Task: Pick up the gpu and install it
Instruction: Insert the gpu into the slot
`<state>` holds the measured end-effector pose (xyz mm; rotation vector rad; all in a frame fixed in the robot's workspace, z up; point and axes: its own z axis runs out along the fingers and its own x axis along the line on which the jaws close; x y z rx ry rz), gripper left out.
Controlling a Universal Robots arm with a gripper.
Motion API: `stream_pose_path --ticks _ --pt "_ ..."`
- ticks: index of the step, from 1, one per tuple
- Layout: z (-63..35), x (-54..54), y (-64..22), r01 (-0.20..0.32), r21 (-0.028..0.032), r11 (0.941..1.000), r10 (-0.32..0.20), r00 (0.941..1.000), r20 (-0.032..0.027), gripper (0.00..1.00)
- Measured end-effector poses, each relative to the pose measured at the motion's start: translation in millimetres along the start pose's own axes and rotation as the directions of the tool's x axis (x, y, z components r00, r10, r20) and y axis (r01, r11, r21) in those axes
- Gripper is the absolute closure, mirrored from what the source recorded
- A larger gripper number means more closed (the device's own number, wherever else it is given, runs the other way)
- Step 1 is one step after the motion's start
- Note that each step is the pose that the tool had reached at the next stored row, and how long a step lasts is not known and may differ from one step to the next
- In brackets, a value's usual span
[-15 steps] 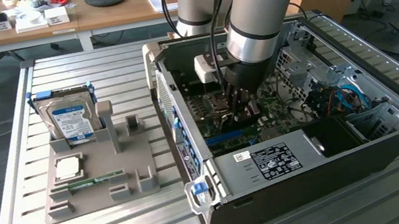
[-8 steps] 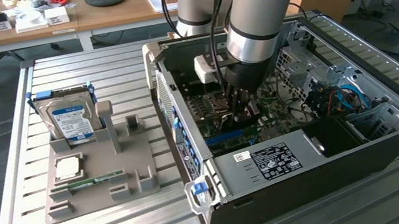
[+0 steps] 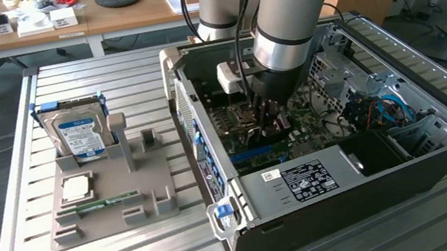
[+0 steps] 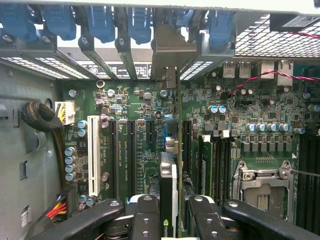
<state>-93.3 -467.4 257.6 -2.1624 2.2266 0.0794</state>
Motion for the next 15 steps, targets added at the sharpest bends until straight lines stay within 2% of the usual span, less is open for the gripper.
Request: stream_pose_path --ticks 15 --pt "2.4 0.2 1.1 0.000 0.0023 1.0000 0.000 1.0000 0.0002 0.73"
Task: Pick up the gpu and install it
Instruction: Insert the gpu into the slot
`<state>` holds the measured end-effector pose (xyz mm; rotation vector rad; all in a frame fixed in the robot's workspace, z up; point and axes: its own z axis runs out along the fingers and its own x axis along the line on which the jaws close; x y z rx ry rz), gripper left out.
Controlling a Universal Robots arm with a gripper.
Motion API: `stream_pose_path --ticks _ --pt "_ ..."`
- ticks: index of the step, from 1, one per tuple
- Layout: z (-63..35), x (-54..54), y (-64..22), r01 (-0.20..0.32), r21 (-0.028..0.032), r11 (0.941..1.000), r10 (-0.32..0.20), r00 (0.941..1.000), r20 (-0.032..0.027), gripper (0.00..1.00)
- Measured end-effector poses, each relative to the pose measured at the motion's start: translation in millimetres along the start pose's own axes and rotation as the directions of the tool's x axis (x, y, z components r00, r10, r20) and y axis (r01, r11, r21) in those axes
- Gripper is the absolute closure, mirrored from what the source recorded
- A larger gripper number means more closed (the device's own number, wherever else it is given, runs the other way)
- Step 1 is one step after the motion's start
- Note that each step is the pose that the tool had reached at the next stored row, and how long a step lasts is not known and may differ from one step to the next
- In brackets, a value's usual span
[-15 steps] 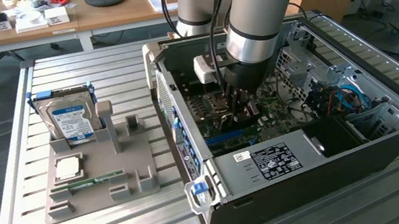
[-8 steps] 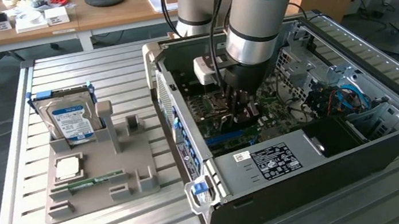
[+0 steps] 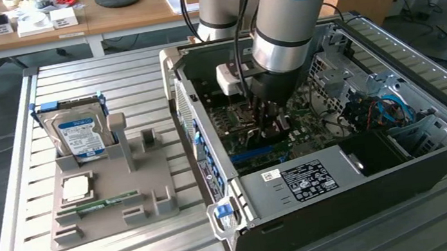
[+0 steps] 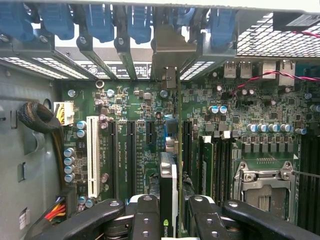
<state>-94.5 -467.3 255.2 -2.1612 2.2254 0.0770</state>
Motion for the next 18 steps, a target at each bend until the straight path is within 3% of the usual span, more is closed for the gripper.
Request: stream_pose_path --ticks 18 --pt "4.1 0.3 0.8 0.000 0.0012 1.0000 0.000 1.0000 0.0001 0.73"
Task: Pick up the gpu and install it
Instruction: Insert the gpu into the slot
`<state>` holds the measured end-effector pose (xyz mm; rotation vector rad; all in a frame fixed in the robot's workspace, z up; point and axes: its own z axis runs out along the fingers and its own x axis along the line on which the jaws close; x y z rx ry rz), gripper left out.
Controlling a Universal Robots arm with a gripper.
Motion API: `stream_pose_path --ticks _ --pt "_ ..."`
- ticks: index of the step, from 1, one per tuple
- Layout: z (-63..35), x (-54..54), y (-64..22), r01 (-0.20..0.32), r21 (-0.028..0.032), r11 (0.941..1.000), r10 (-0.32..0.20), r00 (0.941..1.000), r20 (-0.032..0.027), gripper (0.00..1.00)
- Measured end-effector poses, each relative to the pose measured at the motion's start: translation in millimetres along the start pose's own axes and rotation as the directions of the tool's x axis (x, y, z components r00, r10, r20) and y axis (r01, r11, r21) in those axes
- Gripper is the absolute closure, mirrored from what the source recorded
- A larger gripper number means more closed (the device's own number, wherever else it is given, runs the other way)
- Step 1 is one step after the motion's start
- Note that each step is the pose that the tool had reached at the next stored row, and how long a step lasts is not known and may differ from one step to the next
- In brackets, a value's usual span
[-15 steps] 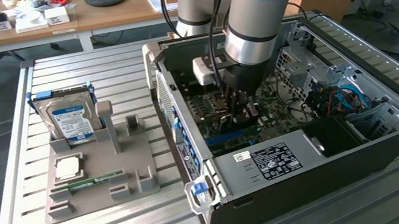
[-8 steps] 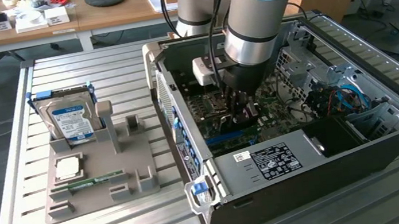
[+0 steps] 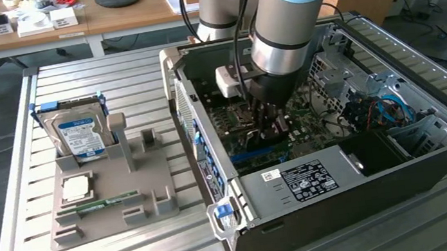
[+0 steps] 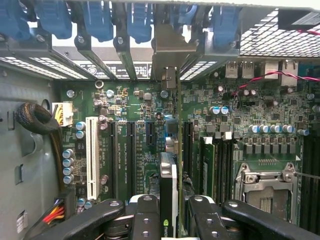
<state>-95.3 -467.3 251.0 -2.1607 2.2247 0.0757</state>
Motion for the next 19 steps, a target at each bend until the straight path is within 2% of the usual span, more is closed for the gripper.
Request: stream_pose_path --ticks 19 --pt "4.8 0.3 0.0 0.000 -0.0001 1.0000 0.000 1.0000 -0.0005 0.73"
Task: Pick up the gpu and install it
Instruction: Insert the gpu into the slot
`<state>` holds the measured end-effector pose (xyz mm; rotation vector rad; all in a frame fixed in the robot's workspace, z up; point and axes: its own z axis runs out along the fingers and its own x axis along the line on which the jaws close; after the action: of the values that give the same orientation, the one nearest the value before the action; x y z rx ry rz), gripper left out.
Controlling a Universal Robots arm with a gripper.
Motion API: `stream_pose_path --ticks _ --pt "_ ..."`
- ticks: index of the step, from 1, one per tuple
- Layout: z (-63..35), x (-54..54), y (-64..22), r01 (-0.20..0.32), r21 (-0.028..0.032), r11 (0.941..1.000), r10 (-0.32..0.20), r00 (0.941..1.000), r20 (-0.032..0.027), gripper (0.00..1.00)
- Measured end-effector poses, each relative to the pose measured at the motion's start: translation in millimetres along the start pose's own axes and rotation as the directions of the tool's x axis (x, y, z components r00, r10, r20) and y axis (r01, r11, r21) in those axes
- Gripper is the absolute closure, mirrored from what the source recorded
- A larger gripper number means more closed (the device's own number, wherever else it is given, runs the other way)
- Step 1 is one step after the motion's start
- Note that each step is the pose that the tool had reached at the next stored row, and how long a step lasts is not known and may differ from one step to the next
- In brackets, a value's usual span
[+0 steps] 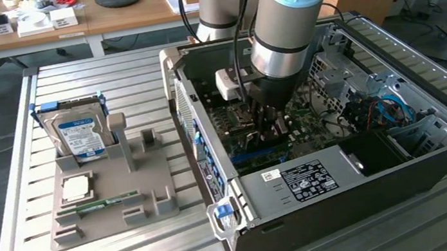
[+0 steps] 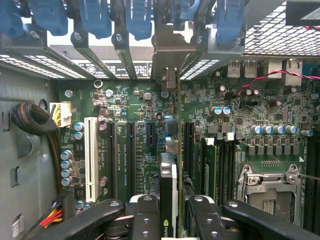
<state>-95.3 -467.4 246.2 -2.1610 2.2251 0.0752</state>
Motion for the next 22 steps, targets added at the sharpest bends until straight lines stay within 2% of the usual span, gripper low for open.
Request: stream_pose_path --ticks 10,16,22 --pt "-5.2 -0.3 0.0 -0.001 0.0002 1.0000 0.001 1.0000 0.0001 0.73" --pt "-5.3 -0.3 0.3 -0.001 0.0003 1.0000 0.001 1.0000 -0.0076 0.73" --pt "-4.3 -0.2 0.3 -0.011 0.0010 0.9999 0.011 0.9999 -0.0079 0.73"
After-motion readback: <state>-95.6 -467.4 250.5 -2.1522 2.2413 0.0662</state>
